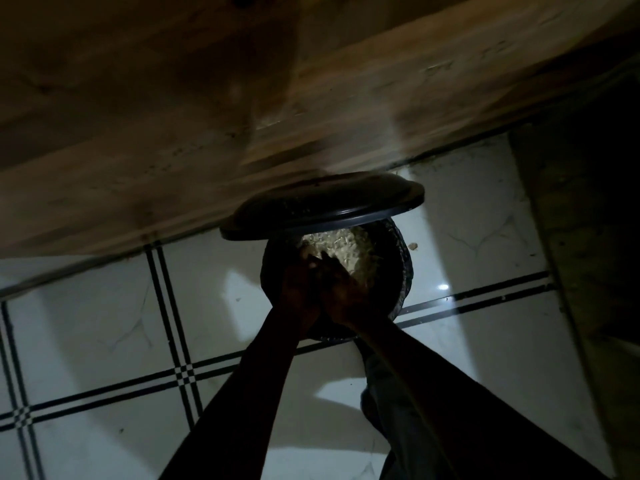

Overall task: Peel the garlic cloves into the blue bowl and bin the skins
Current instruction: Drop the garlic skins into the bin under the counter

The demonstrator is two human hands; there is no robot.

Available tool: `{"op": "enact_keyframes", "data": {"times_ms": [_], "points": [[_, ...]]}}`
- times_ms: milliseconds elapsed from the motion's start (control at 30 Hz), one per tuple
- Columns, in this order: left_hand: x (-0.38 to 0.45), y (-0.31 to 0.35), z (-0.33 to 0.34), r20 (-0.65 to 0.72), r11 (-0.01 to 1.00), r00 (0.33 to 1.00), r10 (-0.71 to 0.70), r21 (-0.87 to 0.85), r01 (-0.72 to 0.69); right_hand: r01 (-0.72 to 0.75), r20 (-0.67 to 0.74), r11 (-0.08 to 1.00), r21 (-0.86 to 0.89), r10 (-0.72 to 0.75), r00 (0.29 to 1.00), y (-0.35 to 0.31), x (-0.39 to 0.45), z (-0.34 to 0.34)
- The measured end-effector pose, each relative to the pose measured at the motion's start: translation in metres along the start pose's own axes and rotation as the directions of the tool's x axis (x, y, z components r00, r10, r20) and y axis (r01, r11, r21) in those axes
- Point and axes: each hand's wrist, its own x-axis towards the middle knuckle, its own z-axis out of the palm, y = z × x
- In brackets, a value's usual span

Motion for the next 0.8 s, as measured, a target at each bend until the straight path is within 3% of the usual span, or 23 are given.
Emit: {"op": "enact_keyframes", "data": {"times_ms": [33, 100, 233, 333, 467, 667, 733, 800], "points": [[-0.003, 0.001, 0.000, 0.028, 1.000, 1.000, -0.010, -0.024, 0.011, -0.028, -0.018, 0.999, 0.015, 0.029, 0.999, 0.011, 0.001, 0.005], [0.000, 0.002, -0.003, 0.037, 0.999, 0.998, -0.053, 0.006, 0.053, -0.240, -0.008, 0.970, 0.048, 0.241, 0.971, 0.015, 0.002, -0.015], [-0.029, 0.022, 0.008, 0.111, 0.937, 0.981, -0.160, 0.331, 0.115, -0.299, -0.035, 0.926, 0.230, 0.315, 0.948, 0.003, -0.026, -0.069], [-0.085, 0.032, 0.032, 0.125, 0.834, 0.990, -0.065, 0.552, -0.015, -0.292, -0.116, 0.880, 0.374, 0.357, 0.927, 0.000, -0.068, -0.126], [-0.181, 0.043, 0.083, 0.297, 0.640, 0.949, 0.109, 0.709, -0.295, -0.292, -0.211, 0.857, 0.425, 0.407, 0.889, -0.015, -0.149, -0.213], [-0.365, 0.047, 0.199, 0.664, 0.370, 0.720, 0.201, 0.630, -0.683, -0.231, -0.488, 0.880, 0.416, 0.430, 0.759, -0.045, -0.339, -0.371], [-0.422, 0.027, 0.240, 0.769, 0.283, 0.617, 0.167, 0.562, -0.777, -0.212, -0.592, 0.861, 0.462, 0.477, 0.649, -0.043, -0.417, -0.414], [-0.491, -0.004, 0.283, 0.853, 0.220, 0.513, 0.102, 0.483, -0.847, -0.197, -0.685, 0.827, 0.526, 0.549, 0.479, -0.036, -0.500, -0.451]]}}
